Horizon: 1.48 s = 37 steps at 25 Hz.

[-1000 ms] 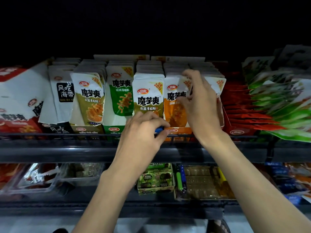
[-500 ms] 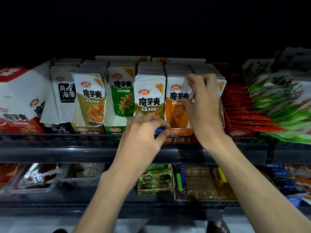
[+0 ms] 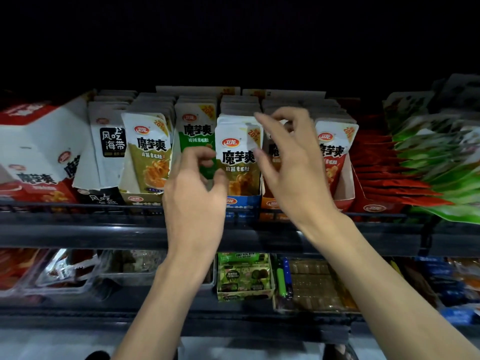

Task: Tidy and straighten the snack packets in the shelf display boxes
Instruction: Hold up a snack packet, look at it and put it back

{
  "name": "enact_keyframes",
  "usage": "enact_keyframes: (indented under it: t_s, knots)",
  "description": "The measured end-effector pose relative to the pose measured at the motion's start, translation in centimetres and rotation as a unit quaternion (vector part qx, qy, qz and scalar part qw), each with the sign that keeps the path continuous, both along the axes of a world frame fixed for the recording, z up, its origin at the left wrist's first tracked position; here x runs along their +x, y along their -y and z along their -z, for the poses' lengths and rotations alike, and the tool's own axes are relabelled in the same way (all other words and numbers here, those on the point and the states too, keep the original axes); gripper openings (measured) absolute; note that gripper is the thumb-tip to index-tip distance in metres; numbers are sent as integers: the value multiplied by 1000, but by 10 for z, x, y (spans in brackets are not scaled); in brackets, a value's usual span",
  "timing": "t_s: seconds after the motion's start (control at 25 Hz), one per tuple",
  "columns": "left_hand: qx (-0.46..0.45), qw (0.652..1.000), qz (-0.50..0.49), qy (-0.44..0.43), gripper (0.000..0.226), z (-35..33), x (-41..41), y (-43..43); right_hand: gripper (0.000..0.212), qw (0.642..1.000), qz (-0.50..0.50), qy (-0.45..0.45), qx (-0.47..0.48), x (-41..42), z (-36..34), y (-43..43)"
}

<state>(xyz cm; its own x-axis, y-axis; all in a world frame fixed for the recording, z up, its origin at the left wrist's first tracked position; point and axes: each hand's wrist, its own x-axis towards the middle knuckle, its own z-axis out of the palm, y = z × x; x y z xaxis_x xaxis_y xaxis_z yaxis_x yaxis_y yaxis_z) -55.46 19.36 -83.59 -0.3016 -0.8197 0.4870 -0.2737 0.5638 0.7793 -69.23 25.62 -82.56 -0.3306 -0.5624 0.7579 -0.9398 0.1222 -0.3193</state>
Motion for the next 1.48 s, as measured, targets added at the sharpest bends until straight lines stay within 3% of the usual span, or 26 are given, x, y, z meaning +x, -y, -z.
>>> enact_keyframes:
  t_s: [0.2,0.32,0.52,0.64,0.84,1.04,1.32,1.48]
  knots:
    - [37,999,2,34,44,2,0,2,39,1000,-4,6,12,6,4,3]
    - [29,999,9,44,41,3,1,4,27,1000,-20,11,-2,9,4,1]
    - [18,998,12,54,33,4,2,5,9,986,-42,156,40,10,3,-2]
    - [31,998,27,37,34,5,4,6,15,977,-65,205,-7,15,-7,-6]
    - [20,990,111,-90,16,-4,8,-3,9,907,-194,324,-187,20,-43,-16]
    - [-9,975,175,-138,28,-9,13,-10,30,853,-206,448,-168,25,-49,-19]
    - [1,973,177,-148,29,-8,16,-6,34,853,-197,460,-149,26,-50,-17]
    - [-8,982,135,-135,25,-8,22,-2,13,871,-206,433,-106,28,-52,-12]
